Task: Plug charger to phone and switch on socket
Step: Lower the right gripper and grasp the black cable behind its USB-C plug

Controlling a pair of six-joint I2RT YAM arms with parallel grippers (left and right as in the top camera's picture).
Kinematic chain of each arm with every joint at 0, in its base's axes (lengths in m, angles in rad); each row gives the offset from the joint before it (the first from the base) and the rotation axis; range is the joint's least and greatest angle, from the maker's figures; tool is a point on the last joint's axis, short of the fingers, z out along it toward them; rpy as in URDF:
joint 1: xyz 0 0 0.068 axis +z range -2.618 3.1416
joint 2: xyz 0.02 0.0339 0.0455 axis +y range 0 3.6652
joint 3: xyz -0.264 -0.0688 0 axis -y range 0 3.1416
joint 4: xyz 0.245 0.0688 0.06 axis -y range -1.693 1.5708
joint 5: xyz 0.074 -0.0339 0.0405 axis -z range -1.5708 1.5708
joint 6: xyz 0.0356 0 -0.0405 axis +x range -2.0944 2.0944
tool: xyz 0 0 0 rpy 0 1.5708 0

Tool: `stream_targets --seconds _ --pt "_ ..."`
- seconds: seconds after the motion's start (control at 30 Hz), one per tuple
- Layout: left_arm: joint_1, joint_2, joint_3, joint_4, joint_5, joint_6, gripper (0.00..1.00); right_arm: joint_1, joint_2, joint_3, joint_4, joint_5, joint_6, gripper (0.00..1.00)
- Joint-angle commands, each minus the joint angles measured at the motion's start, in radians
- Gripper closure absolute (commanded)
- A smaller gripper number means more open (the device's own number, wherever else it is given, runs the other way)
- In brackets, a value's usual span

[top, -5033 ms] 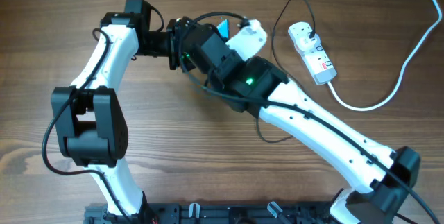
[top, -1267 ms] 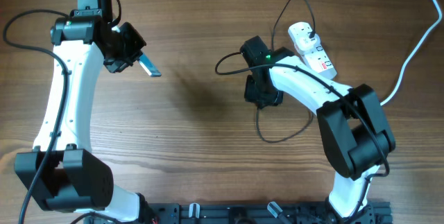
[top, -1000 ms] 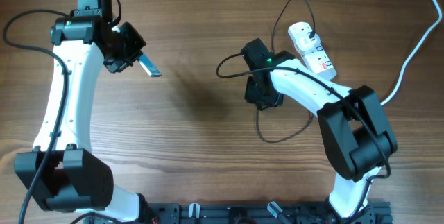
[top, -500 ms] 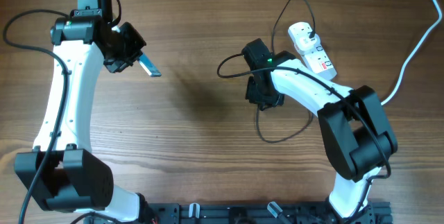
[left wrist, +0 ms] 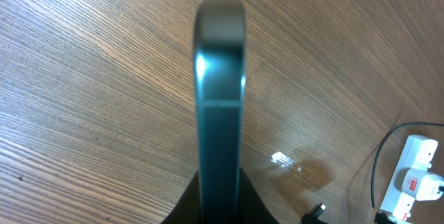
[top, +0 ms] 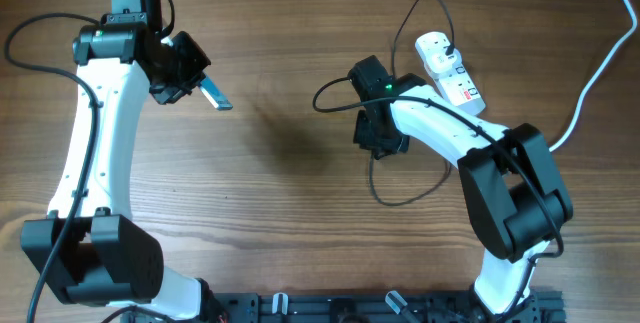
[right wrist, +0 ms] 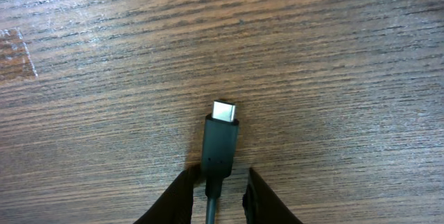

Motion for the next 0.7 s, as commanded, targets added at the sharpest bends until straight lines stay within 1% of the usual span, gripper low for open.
stream_targets --seconds 0.0,0.17,0.3,0.4,0.47,0.5,0.53,0.67 --pt "0.000 -0.006 0.007 0.006 -0.010 -0.003 0.96 0.003 0.027 -0.030 -0.005 -0.029 0.004 0.73" --pt "0.000 -0.006 0.007 0.006 -0.010 -0.003 0.96 0.003 0.027 -0.030 -0.013 -0.043 0.005 0.73" --pt "0.000 -0.006 0.007 0.006 -0.010 -0.003 0.96 0.003 0.027 -0.030 -0.022 -0.043 0.029 0.76" --pt "0.000 -0.006 0.007 0.006 -0.010 -0.003 0.96 0.003 0.027 -0.030 -0.024 -0.043 0.029 0.76" --pt "0.000 -0.006 0.007 0.007 -0.010 -0.003 0.96 0.003 0.027 -0.030 -0.024 -0.043 0.027 0.75" --pt "0.000 -0.006 0.007 0.007 -0.010 -0.003 0.96 0.003 0.027 -0.030 -0.023 -0.043 0.023 0.72" --pt "0.000 -0.006 0.007 0.007 -0.010 -0.003 0.96 0.003 0.027 -0.030 -0.022 -0.045 0.011 0.71" --pt "0.000 -0.006 0.007 0.007 -0.010 -0.003 0.96 0.004 0.027 -0.030 -0.018 -0.050 0.001 0.71"
